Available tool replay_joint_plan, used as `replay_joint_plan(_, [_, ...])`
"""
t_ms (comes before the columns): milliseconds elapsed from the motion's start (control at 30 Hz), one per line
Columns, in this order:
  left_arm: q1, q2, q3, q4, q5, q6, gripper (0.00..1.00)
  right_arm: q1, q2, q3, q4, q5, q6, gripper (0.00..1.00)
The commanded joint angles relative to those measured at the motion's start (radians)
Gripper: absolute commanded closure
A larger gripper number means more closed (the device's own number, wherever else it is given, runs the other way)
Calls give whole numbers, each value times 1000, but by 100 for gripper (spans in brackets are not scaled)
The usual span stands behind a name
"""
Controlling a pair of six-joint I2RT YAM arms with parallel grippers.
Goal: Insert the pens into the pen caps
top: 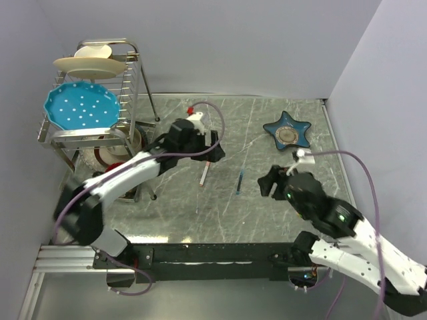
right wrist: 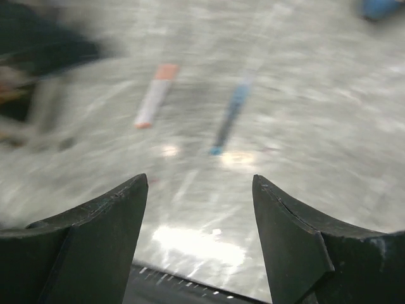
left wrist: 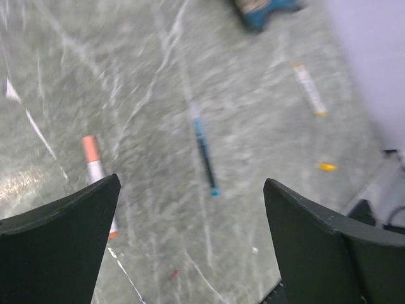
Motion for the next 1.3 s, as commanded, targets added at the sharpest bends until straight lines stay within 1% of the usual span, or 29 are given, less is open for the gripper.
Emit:
replay_joint_plan(0, [-3,-159,-58,20,66,50,1,-143,195,102,-92,108,60,24])
replay_joint_plan(33, [-3,-175,-57,-4,41,57,1,-195,264,128,-103,100,51,23])
replay_joint_plan(67, [-3,-194,-54,-65,25,65,1,-238,293,139,-123,98,51,23])
replay_joint_plan(100, [-3,-204,-49,-83,7,65,1,-333,316,144,-121,100,54,24])
replay_joint_plan(167, [-5,-227,-57,-109,-24,38,1,-424,373,133,-92,69,60,24])
replay_joint_plan(200, [-5,-234,-63,-130,-15,34,0,-483,392,125,-83,50,60,25])
replay_joint_plan(233, [-3,-250,-66,-138,-10,42,0,-576,424,109,-72,-14,54,25])
replay_joint_plan(267, [-5,-257,-75,-144,-4,44,1,-617,436,99,-36,-35,31,27])
replay_joint_plan(333, [-5,-271,-83,-167,-7,71,1,-680,462,79,1,-88,-6,27])
replay_joint_plan(433, [-5,-268,-69,-239,77,144,1,-720,505,90,20,-98,-83,27])
replay_joint_plan(467, [-5,-276,-80,-241,88,143,1,-728,522,96,23,-96,-116,26])
replay_joint_plan(500, [-5,-291,-95,-212,88,139,1,-740,539,102,26,-99,-132,25])
replay_joint_plan(600, [-5,-377,-164,-143,76,117,1,-824,678,137,23,-155,-202,26])
replay_joint_plan(667, [-5,-419,-172,-144,62,132,1,-891,729,148,32,-193,-261,29])
replay_joint_plan(700, [-5,-428,-170,-150,28,133,0,-909,770,154,35,-202,-274,31])
replay_joint_plan(733, [-5,-445,-173,-152,33,123,1,-935,789,157,49,-216,-299,33])
replay_joint_plan(767, [-6,-452,-181,-143,43,119,1,-944,804,159,63,-239,-316,34])
replay_joint_plan(800, [-6,-465,-190,-133,91,96,1,-952,832,156,75,-236,-330,36])
replay_joint_plan(833, [-5,-469,-213,-97,124,85,1,-958,844,154,95,-233,-366,40])
replay_joint_plan(900, [-5,-481,-231,-60,235,61,1,-985,875,173,115,-285,-411,42])
replay_joint_plan(967, [-6,-492,-233,-38,276,53,1,-993,901,185,139,-383,-445,41])
replay_joint_plan(1000, [-5,-512,-236,-29,290,48,1,-992,916,203,146,-406,-483,39])
replay_joint_plan(1067, [-5,-538,-254,0,313,39,1,-993,988,255,121,-390,-505,37])
replay_joint_plan(1133, [-5,-572,-277,26,342,25,0,-993,1028,280,95,-337,-520,39])
replay_joint_plan(1267, [-5,-575,-288,43,364,21,1,-1007,1103,276,142,-348,-546,40])
